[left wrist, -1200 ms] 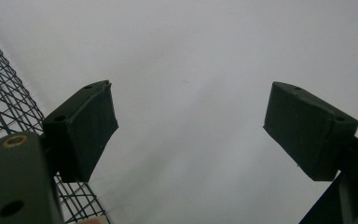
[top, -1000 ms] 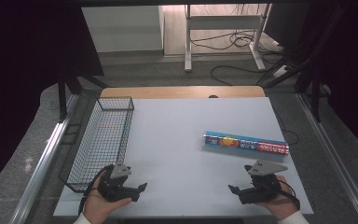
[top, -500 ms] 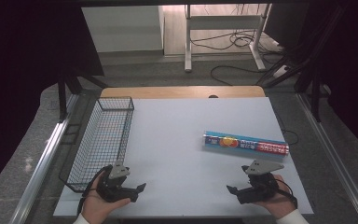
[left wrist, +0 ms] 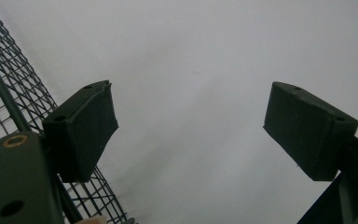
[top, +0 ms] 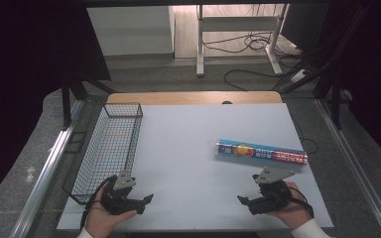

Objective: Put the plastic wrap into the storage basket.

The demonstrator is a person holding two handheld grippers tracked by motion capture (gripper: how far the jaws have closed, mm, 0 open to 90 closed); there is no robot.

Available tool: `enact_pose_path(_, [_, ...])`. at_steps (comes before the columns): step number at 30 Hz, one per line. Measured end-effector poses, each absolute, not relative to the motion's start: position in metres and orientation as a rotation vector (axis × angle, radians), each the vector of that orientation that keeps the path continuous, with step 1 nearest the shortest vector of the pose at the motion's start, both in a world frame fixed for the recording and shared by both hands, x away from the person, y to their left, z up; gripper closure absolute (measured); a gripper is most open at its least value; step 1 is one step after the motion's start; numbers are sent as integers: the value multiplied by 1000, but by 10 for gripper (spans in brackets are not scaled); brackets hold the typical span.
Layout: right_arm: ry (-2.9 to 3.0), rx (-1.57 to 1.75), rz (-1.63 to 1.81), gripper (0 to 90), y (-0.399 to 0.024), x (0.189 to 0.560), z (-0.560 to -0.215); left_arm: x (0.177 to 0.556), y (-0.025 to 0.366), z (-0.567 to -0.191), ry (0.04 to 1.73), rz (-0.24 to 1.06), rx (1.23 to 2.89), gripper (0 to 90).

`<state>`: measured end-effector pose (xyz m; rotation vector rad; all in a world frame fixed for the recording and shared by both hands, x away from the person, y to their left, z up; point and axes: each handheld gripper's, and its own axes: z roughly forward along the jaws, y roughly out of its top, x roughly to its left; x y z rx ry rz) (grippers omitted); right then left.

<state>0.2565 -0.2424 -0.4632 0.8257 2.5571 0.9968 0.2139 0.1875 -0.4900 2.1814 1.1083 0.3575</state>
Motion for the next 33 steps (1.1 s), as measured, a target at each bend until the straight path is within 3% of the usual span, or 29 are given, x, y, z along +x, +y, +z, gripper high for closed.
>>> enact_pose_path(12, [2598,786,994,191,-226,260,-459,212,187,-491,1085,355,2192,166])
enact_pose_path(33, [2582,778,999,203,-233,263,-455,213,186,-493,1101,346,2208,166])
